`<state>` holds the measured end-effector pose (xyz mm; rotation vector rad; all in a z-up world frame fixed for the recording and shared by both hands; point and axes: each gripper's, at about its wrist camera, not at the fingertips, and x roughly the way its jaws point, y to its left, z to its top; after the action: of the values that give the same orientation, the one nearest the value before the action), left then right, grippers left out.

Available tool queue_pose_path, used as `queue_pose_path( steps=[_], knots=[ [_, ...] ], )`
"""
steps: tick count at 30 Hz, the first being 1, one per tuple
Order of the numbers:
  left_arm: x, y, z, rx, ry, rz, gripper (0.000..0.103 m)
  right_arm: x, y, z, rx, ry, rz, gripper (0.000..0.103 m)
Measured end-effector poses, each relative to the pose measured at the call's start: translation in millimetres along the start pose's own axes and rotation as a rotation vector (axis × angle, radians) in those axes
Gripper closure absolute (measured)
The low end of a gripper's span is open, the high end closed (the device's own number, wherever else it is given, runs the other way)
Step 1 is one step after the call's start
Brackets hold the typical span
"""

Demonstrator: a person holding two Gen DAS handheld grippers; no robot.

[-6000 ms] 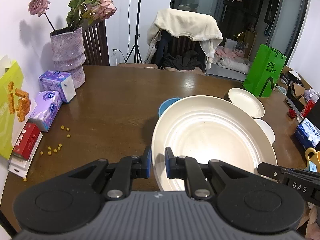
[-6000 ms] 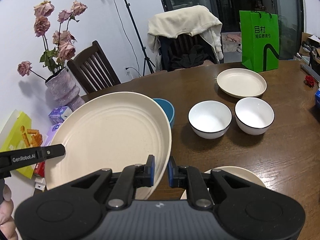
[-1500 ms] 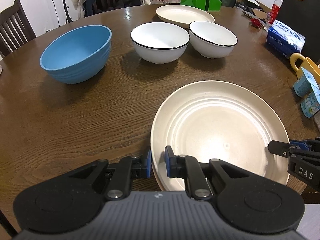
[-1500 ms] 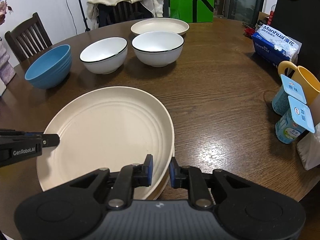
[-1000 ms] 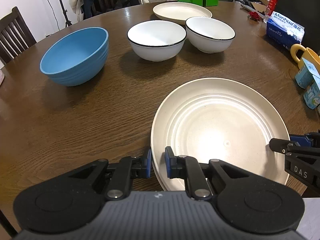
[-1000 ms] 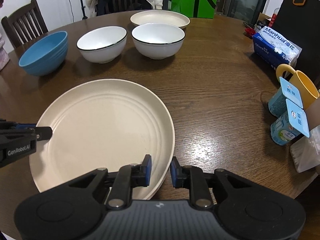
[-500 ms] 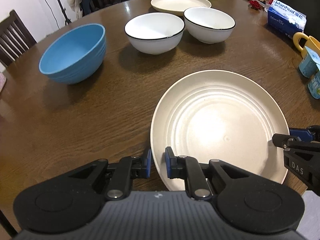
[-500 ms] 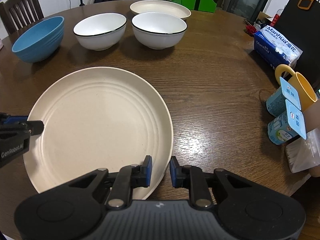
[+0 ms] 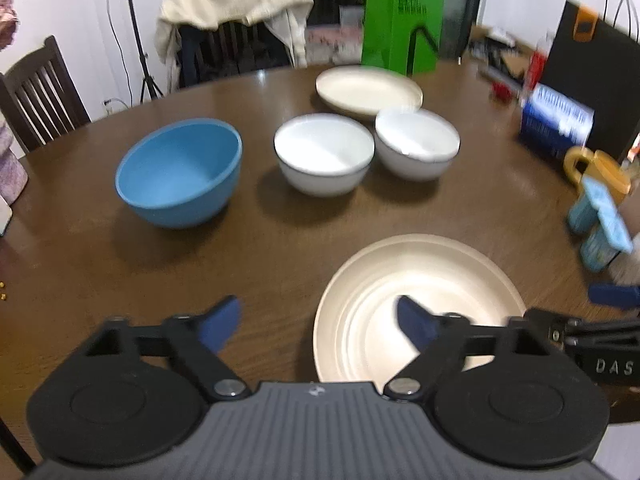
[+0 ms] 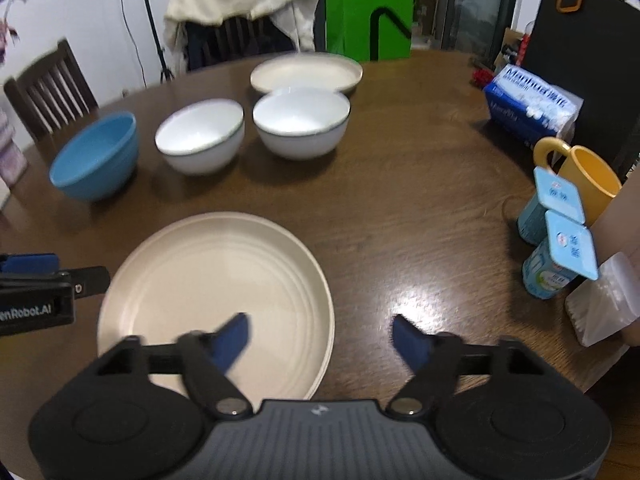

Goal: Organize plates and bowls
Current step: 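Open both grippers to release the stacked cream plate, then withdraw both open grippers and move past the bowls toward the third cream plate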

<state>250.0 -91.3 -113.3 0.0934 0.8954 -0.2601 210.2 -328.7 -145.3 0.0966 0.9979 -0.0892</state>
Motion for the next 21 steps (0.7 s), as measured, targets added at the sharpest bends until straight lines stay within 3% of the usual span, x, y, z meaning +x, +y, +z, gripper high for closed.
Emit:
queue_pose_path(
  steps=[1, 7, 21],
  knots=[
    [-6, 2, 2, -0.016, -0.027, -0.004, 0.0, -6, -2, 0, 0.007, -0.018, 0.008, 0.015],
    [-31, 4, 11, -0.073, -0.081, -0.023, 0.0, -36, -12, 2, 0.039, -0.095, 0.048, 0.0],
    [-85, -5, 16, -0.101, -0.17, -0.031, 0.0, -81, -19, 10, 0.017, -0.158, 0.057, 0.0]
  ],
)
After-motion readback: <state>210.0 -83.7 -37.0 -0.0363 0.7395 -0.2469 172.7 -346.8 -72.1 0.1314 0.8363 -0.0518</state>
